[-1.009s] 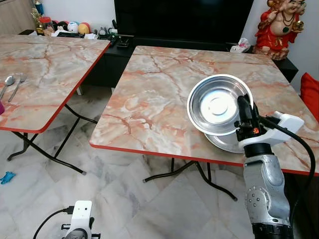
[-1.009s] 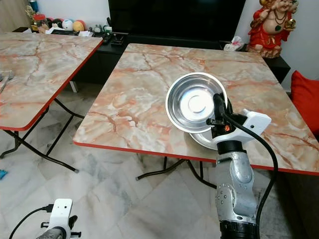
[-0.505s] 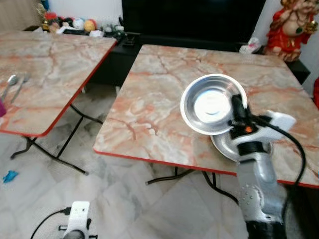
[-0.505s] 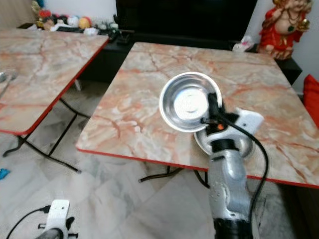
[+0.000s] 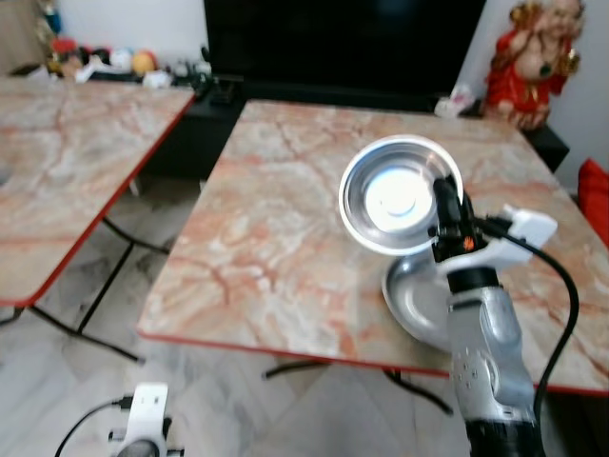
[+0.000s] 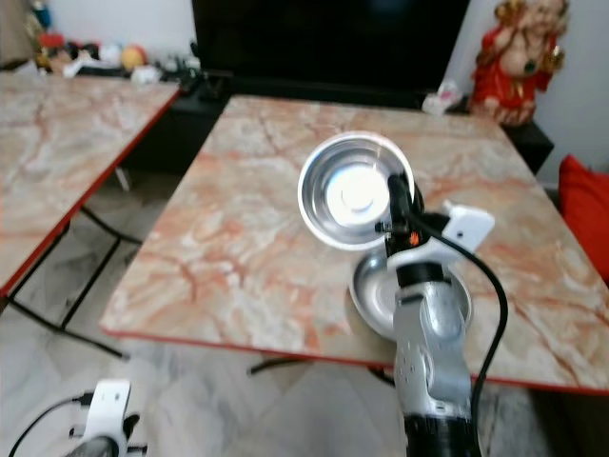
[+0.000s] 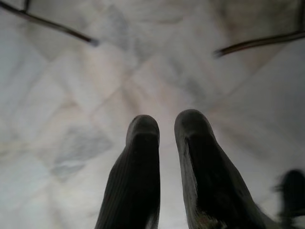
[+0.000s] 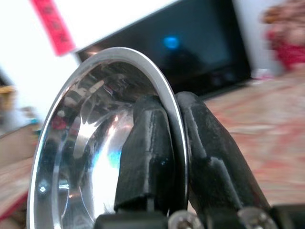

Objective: Setting the table

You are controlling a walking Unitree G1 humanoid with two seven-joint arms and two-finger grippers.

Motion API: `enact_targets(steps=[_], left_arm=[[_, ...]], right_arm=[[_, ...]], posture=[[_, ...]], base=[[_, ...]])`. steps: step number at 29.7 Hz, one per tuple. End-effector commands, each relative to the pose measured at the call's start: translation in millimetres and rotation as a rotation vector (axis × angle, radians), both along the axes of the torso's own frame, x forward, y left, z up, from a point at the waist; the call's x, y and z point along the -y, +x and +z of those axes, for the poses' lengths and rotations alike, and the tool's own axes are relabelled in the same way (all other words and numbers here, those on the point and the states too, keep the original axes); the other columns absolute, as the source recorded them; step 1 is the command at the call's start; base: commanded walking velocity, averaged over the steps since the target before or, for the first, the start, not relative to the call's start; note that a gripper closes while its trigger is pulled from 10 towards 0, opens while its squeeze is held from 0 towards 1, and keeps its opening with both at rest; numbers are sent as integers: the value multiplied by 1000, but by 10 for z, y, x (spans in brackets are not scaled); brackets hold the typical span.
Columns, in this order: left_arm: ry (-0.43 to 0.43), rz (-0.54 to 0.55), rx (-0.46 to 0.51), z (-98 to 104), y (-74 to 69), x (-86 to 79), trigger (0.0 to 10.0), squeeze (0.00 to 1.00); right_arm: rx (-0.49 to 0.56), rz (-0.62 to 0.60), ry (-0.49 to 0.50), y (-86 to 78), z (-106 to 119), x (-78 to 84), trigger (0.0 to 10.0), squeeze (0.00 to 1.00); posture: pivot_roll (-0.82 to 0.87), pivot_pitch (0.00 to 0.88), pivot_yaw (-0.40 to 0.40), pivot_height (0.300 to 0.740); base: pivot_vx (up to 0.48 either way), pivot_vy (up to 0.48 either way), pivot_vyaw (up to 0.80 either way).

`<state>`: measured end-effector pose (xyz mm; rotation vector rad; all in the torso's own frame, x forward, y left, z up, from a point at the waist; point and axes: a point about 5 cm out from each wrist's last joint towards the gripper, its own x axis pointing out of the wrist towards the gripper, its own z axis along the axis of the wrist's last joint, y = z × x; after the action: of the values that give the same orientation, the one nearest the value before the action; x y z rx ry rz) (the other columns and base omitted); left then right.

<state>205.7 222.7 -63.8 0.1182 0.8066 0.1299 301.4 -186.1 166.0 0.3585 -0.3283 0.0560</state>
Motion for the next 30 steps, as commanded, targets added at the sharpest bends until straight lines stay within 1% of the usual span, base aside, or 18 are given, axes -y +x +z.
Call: enact_targets(steps=[1, 5, 7, 10, 12, 13, 15, 16, 18, 20, 21, 22, 24, 25, 27, 28, 29, 30], left_arm=[[12, 9, -19, -8, -37, -72, 10000, 0], [11, 9, -18, -6, -36, -75, 10000, 0], [11, 8, -17, -4, -31, -74, 10000, 0], [11, 8, -16, -2, -27, -70, 10000, 0], [10, 7, -15, -1, -24, -70, 10000, 0], [10, 7, -15, -1, -24, -70, 10000, 0], [10, 5, -14, 1, -22, -69, 10000, 0], [10, 5, -14, 1, -22, -69, 10000, 0], [9, 4, -14, 1, -20, -67, 10000, 0], [10, 2, -13, 4, -16, -67, 10000, 0], [10, 1, -13, 5, -14, -66, 10000, 0], [9, 1, -12, 6, -11, -64, 10000, 0], [9, 0, -11, 7, -8, -61, 10000, 0], [9, -1, -10, 7, -5, -57, 10000, 0], [10, -3, -6, 11, 5, -47, 10000, 0], [10, -3, -6, 12, 6, -45, 10000, 0], [10, -3, -6, 12, 6, -45, 10000, 0], [10, -3, -5, 12, 7, -45, 10000, 0]], right_arm=[[44, 1, -8, 20, 110, -23, 10000, 0], [44, -18, -21, 10, 125, 43, 10000, 0], [17, -43, -73, -5, 115, 173, 10000, 0], [-11, -69, -102, -22, 96, 304, 10000, 0], [-26, -117, -143, -70, 108, 510, 10000, 0], [-26, -117, -143, -70, 108, 510, 10000, 0], [-44, -122, -144, -127, 130, 636, 10000, 0], [-44, -122, -144, -127, 130, 636, 10000, 0], [-45, -99, -142, -181, 149, 686, 10000, 0], [-98, -84, -118, -228, 101, 774, 10000, 0], [-156, -66, -87, -263, 35, 842, 10000, 0], [-180, -64, -78, -271, 3, 863, 10000, 0], [-190, -59, -75, -283, -20, 881, 10000, 0], [-203, -40, -57, -297, -42, 890, 10000, 0], [-204, 1, 31, -327, -54, 888, 10000, 0], [-206, -5, 53, -326, -60, 897, 10000, 0], [-206, -5, 53, -326, -60, 897, 10000, 0], [-218, -6, 83, -325, -72, 910, 10000, 0]], posture=[[51, 0, -36, 740], [46, 0, -34, 740], [41, 0, -34, 740], [41, 0, -33, 740], [37, 0, -33, 740], [37, 0, -33, 740], [34, 0, -34, 740], [34, 0, -34, 740], [35, 0, -34, 740], [27, 0, -32, 740], [27, 0, -32, 740], [25, 0, -30, 740], [25, 0, -30, 740], [24, 0, -30, 740], [28, 0, -31, 740], [28, 0, -31, 740], [28, 0, -31, 740], [28, 0, -31, 740]], base=[[0, 0, 0], [0, 0, 0], [0, 0, 0], [0, 0, 0], [0, 0, 0], [0, 0, 0], [0, 0, 0], [0, 0, 0], [0, 0, 0], [0, 0, 0], [0, 0, 0], [0, 0, 0], [0, 0, 0], [0, 0, 0], [0, 0, 0], [0, 0, 0], [0, 0, 0], [0, 0, 0]])
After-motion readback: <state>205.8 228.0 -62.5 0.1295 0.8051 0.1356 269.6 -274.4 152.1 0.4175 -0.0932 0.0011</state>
